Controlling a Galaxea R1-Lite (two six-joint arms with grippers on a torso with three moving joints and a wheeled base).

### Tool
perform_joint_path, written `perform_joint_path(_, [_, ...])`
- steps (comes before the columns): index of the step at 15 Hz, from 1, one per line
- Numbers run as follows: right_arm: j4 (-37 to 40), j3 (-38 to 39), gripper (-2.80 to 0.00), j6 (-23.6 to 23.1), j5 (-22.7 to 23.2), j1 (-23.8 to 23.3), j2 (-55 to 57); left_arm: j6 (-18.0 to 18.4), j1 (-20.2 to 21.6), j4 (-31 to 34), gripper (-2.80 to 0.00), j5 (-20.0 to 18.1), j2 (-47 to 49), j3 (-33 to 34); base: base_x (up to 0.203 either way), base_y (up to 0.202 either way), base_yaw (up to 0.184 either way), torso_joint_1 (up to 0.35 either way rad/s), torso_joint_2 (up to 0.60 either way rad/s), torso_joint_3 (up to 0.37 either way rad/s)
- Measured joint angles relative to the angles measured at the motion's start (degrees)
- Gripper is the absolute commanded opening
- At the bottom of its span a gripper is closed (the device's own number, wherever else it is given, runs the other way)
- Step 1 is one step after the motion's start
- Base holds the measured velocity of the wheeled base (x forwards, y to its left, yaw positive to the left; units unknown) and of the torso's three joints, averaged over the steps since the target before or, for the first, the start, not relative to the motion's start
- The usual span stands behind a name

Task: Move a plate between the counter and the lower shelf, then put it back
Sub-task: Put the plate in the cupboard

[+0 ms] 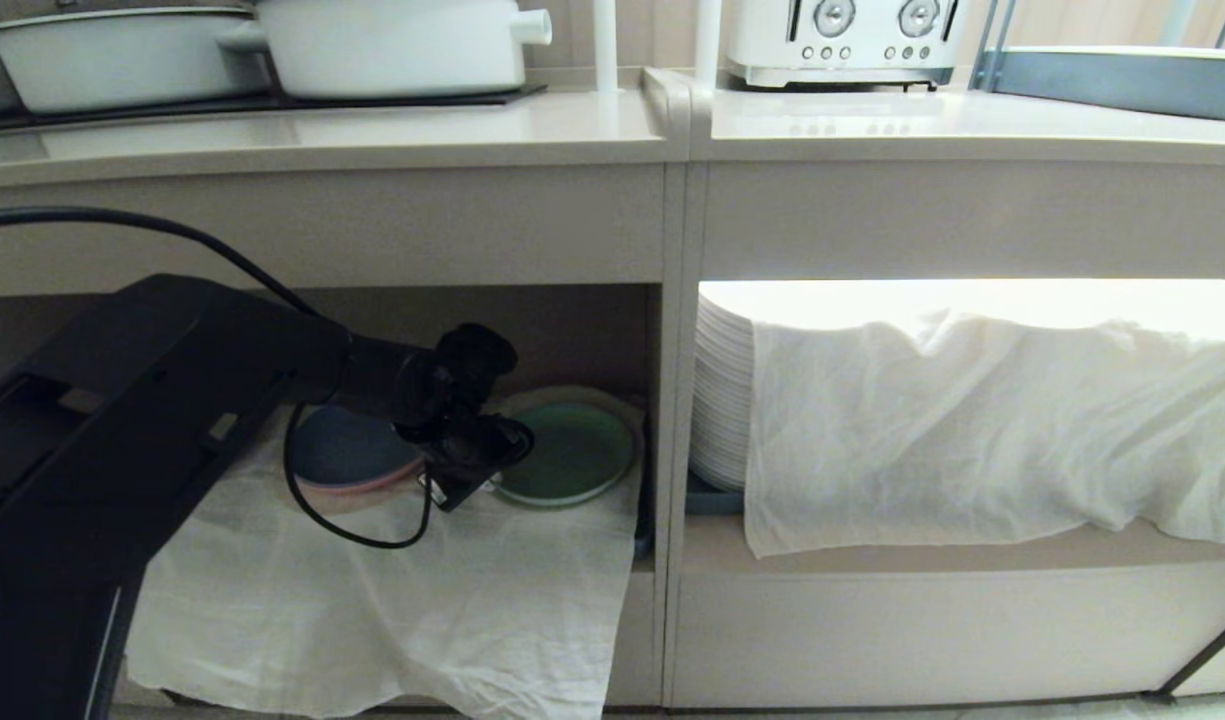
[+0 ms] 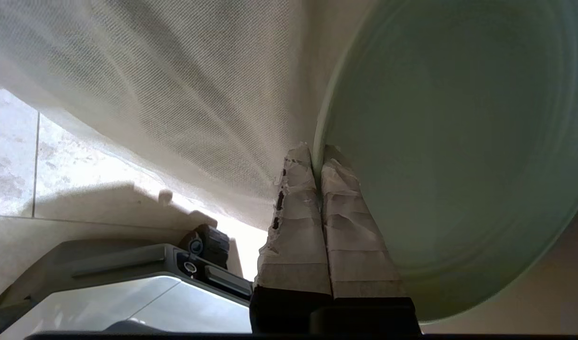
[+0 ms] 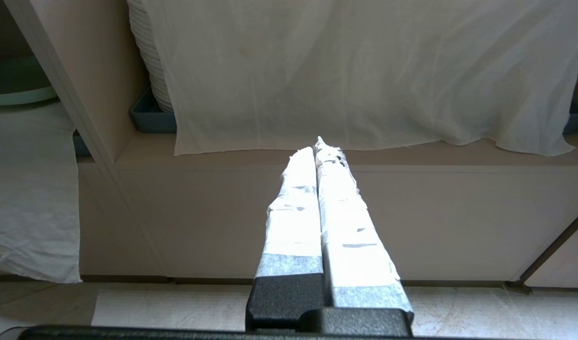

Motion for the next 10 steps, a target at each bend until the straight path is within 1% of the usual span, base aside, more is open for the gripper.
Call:
perform_joint_path(2, [0.0, 0.0, -2.80, 0.0, 0.0, 0.0, 0.0, 0.0, 0.0, -0.1, -2.80, 0.1, 0.4, -0.6, 0.000, 0.000, 0.000, 0.000, 0.00, 0.000])
perform_joint_path(4, [0.0, 0.0, -2.80, 0.0, 0.0, 0.0, 0.0, 0.0, 0.0, 0.0, -2.80, 1.4, 0.9, -1.1, 0.000, 0.000, 0.000, 0.000, 0.00, 0.000])
perform_joint_path(10, [0.0, 0.0, -2.80, 0.0, 0.0, 0.0, 0.0, 0.0, 0.0, -0.1, -2.80, 1.6, 1.8, -1.7, 0.000, 0.000, 0.000, 0.000, 0.00, 0.000])
